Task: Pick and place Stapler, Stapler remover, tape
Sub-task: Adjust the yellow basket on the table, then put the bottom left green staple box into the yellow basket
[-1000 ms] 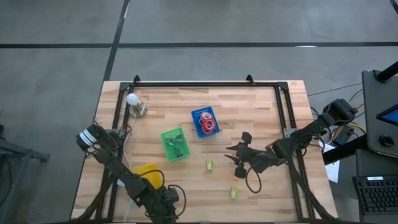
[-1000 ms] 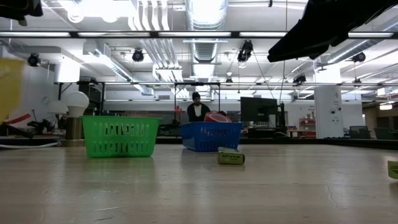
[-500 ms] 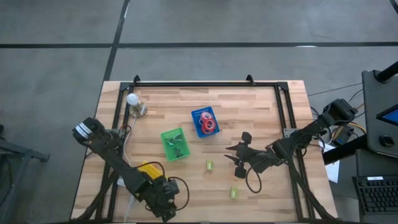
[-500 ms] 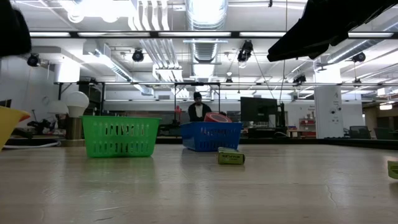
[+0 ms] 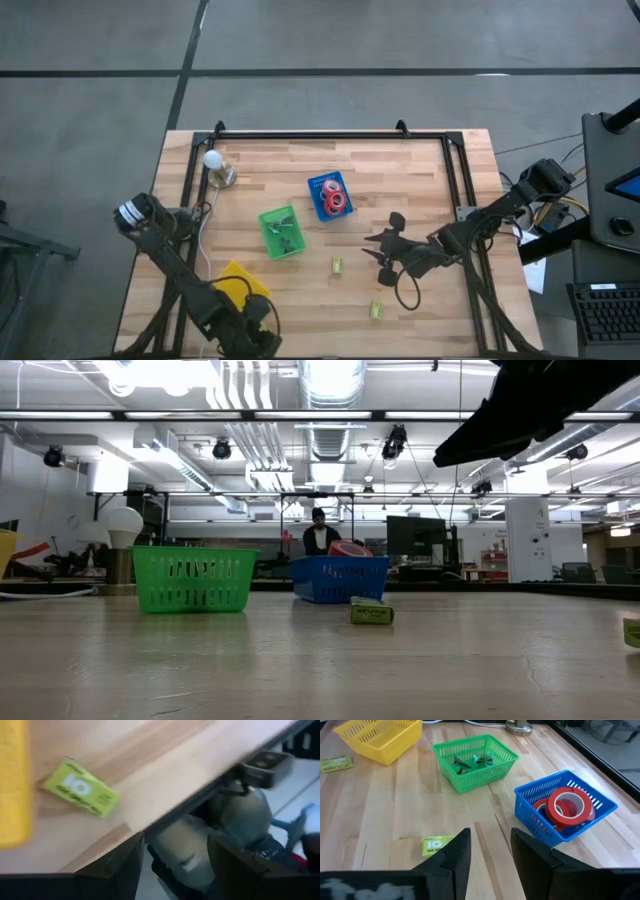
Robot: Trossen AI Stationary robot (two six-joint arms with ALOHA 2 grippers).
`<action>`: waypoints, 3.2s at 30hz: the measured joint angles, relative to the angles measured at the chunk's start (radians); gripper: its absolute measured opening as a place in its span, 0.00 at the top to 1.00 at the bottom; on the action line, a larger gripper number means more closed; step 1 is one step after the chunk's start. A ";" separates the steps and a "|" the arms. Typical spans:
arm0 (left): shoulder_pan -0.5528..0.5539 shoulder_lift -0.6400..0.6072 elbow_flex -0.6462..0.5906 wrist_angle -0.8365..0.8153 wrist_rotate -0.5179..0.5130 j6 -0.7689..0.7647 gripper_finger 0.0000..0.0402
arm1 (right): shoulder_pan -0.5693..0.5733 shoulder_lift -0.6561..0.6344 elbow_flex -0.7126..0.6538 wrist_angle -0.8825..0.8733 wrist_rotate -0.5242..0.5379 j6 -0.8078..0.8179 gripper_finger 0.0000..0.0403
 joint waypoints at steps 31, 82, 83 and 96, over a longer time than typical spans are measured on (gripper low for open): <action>0.023 -0.014 -0.144 -0.486 0.425 0.332 0.45 | 0.000 0.000 -0.001 0.013 -0.031 -0.041 0.66; 0.061 0.100 0.008 -0.155 0.088 -0.202 0.45 | 0.000 0.000 -0.050 -0.006 -0.104 -0.026 0.66; 0.061 0.109 0.007 -0.155 0.088 -0.202 0.45 | 0.000 0.000 -0.050 -0.006 -0.104 -0.026 0.66; 0.061 0.134 0.011 -0.175 0.165 -0.169 0.45 | 0.000 0.000 -0.050 0.000 -0.108 -0.003 0.66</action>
